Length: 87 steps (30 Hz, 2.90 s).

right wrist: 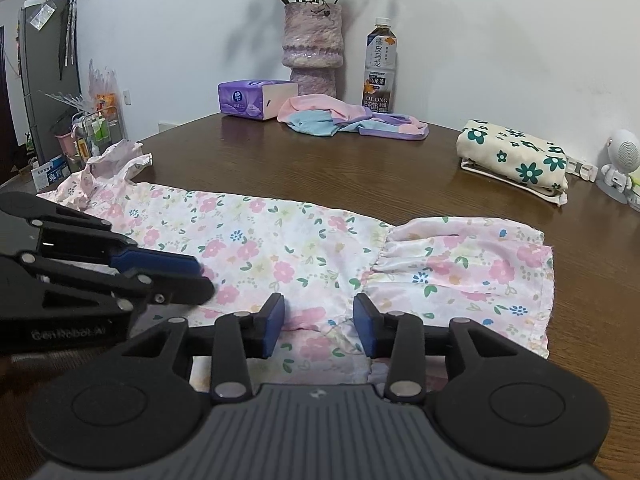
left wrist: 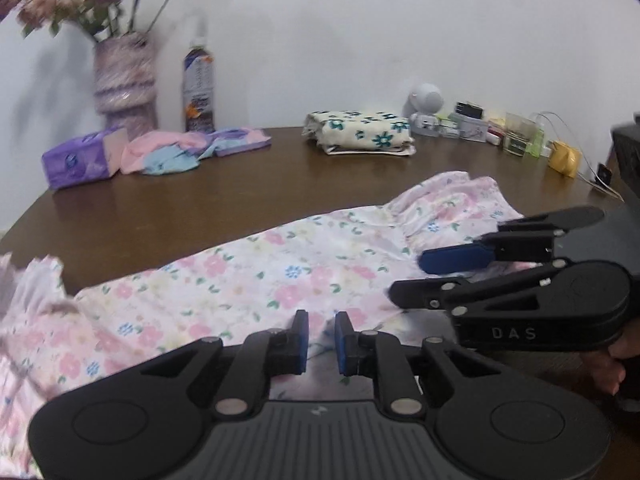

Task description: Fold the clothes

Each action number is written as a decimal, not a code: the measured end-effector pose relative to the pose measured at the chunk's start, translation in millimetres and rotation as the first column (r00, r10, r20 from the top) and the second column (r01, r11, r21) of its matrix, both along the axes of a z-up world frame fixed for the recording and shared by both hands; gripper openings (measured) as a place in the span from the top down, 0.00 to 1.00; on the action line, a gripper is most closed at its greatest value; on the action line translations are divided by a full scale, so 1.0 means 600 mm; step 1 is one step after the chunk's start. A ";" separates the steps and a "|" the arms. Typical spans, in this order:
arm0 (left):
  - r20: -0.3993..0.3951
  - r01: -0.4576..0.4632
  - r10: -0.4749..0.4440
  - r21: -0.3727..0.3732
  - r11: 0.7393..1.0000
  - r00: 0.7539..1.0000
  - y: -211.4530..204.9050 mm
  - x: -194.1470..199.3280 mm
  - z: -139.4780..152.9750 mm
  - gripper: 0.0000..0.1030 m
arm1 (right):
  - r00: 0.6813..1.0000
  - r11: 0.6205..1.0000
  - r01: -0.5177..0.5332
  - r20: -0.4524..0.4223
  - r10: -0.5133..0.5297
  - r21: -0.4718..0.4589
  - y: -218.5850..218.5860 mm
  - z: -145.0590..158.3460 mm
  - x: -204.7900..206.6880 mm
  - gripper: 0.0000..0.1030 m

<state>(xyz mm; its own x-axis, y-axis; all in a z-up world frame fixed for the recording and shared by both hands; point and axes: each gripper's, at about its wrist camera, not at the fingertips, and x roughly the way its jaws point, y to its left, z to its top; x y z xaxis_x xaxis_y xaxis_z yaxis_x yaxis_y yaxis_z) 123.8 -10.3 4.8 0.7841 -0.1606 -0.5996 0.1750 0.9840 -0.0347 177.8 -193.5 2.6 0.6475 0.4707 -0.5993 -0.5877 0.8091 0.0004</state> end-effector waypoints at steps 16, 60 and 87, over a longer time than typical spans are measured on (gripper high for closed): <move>0.011 -0.105 0.106 -0.015 0.994 0.994 0.077 -0.045 0.000 0.87 | 1.000 1.000 0.000 0.002 0.000 -0.001 -0.001 0.000 0.001 0.62; 0.021 -0.149 0.148 0.038 0.988 0.989 0.051 0.003 -0.005 0.88 | 1.000 1.000 -0.009 0.006 0.009 -0.003 0.002 0.001 0.045 0.61; 0.019 -0.144 0.143 0.027 0.989 0.989 0.052 0.003 -0.004 0.87 | 1.000 1.000 -0.015 -0.004 0.015 0.005 0.003 0.002 0.046 0.58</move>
<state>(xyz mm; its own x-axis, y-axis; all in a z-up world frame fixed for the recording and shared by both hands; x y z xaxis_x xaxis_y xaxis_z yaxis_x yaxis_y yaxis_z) 125.7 21.1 2.2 0.8080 -0.0291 -0.5884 0.0322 0.9995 -0.0051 205.2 -191.7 4.0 0.6383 0.4832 -0.5992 -0.5995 0.8004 0.0068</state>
